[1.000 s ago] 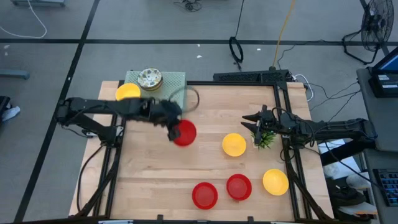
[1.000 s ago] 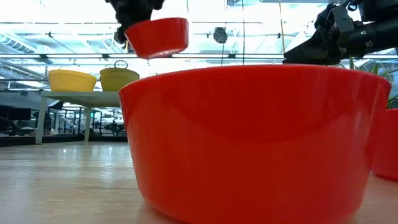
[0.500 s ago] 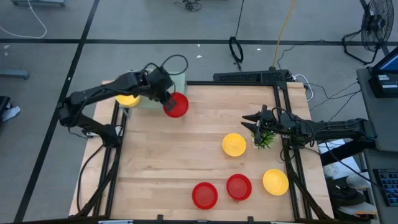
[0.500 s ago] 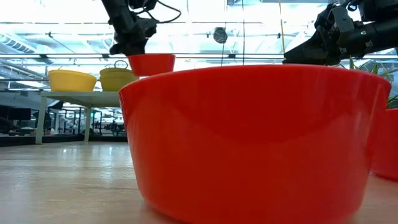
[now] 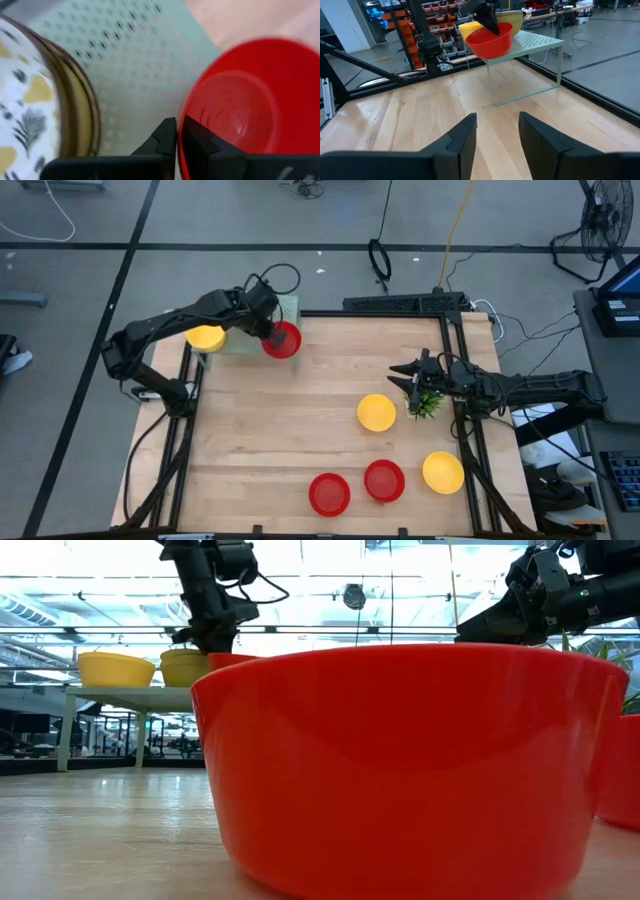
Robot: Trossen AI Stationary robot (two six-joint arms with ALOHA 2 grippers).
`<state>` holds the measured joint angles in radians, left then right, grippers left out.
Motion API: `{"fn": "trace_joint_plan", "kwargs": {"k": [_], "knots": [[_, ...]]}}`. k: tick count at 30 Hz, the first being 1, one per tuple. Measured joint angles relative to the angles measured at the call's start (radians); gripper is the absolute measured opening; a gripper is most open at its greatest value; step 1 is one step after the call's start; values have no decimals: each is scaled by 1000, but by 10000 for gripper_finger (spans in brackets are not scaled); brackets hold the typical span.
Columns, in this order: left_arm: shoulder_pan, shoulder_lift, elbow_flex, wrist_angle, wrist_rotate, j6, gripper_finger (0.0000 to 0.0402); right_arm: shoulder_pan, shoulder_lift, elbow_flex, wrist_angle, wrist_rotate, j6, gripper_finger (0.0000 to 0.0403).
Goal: Pick & Place Mini bowls
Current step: Put the red bowl on the shelf, then stack the yellow bowl on the yellow bowl on the shelf
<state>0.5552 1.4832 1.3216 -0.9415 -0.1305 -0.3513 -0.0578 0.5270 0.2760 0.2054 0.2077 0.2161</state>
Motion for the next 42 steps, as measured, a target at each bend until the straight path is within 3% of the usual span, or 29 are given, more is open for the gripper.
{"fn": "trace_joint_plan", "kwargs": {"k": [9, 15, 25, 42], "knots": [[7, 3, 0, 12, -80, -97, 7, 0, 0, 0, 0, 0, 0, 137], [7, 4, 0, 0, -82, -105, 39, 0, 0, 0, 0, 0, 0, 137], [5, 4, 0, -6, -117, -131, 54, 0, 0, 0, 0, 0, 0, 137], [-52, -15, 0, -55, -184, -153, 146, 0, 0, 0, 0, 0, 0, 137]]}}
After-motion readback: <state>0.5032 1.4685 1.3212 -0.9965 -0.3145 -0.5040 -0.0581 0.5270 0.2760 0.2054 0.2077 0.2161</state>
